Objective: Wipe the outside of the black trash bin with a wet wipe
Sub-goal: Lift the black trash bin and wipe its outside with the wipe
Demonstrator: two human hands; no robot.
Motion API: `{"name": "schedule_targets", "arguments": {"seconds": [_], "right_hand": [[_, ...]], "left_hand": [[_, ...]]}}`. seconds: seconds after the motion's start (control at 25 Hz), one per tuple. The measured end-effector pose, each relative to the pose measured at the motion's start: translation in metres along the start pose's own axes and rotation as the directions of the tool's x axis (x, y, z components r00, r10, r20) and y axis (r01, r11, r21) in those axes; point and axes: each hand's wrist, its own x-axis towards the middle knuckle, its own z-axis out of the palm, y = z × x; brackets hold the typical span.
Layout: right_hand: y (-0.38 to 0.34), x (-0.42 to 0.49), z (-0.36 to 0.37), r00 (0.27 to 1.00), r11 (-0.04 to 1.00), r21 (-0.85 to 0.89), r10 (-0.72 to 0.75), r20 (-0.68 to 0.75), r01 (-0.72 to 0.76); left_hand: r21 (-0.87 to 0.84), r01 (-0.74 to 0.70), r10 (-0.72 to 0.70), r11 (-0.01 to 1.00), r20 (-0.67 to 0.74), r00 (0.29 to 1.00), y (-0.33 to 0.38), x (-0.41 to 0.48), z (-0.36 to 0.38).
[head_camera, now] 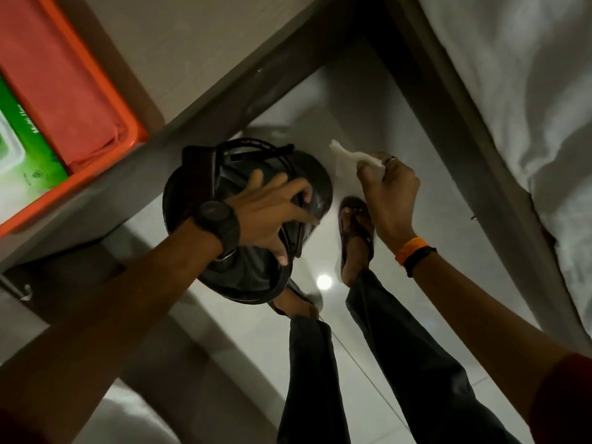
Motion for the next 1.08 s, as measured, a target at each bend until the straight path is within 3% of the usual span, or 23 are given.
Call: {"name": "schedule_targets", "arguments": {"seconds": [0.24,0.4,0.44,0.52,0.6,0.64,0.68,0.8,0.84,0.88,0.92,1.04,1.08], "right_hand": [[0.007,-0.021,0.022,0.984,0.978,-0.131,-0.147,0.106,0.160],[0.008,-0.031,0.043,0.906,0.907,-0.219,-0.282,0.316,0.359],[0.008,-0.037,0.050,0.847,0.872,-0.205,-0.333,0.415,0.444],[0.008,-0.059,0.068,0.658,0.804,-0.102,-0.398,0.639,0.586],[0.015,-0.081,0.083,0.453,0.778,0.030,-0.395,0.799,0.627],[0.021,-0.079,0.089,0.402,0.775,0.056,-0.387,0.830,0.630],[0.025,-0.068,0.097,0.415,0.787,0.041,-0.368,0.832,0.615],[0.028,-0.005,0.115,0.708,0.884,-0.277,-0.081,0.701,0.376],[0.030,0.009,0.119,0.763,0.884,-0.358,0.004,0.647,0.299],[0.031,0.009,0.124,0.771,0.884,-0.368,0.014,0.637,0.288],[0.030,-0.001,0.127,0.733,0.885,-0.301,-0.064,0.677,0.356],[0.037,-0.043,0.130,0.404,0.754,0.013,-0.366,0.838,0.656],[0.038,-0.033,0.134,0.395,0.737,0.018,-0.383,0.835,0.675]], "left_hand": [[-0.093,0.087,-0.097,0.992,-0.105,0.990,-0.021,-0.046,0.032],[-0.218,0.102,-0.156,0.971,-0.249,0.956,-0.032,-0.058,0.044],[-0.246,0.092,-0.163,0.965,-0.288,0.944,-0.035,-0.061,0.046],[-0.299,0.083,-0.192,0.951,-0.358,0.914,-0.043,-0.066,0.053],[-0.367,0.084,-0.238,0.926,-0.398,0.886,-0.052,-0.071,0.062],[-0.394,0.085,-0.258,0.915,-0.410,0.875,-0.055,-0.073,0.067],[-0.413,0.086,-0.274,0.907,-0.420,0.865,-0.058,-0.076,0.072],[-0.399,0.087,-0.273,0.913,-0.438,0.857,-0.059,-0.086,0.093],[-0.384,0.090,-0.267,0.919,-0.438,0.859,-0.058,-0.088,0.100],[-0.373,0.095,-0.264,0.923,-0.434,0.862,-0.056,-0.090,0.106],[-0.369,0.100,-0.265,0.924,-0.430,0.863,-0.055,-0.091,0.111],[-0.362,0.112,-0.274,0.925,-0.437,0.857,-0.052,-0.095,0.120],[-0.356,0.115,-0.275,0.927,-0.438,0.856,-0.050,-0.096,0.120]]}}
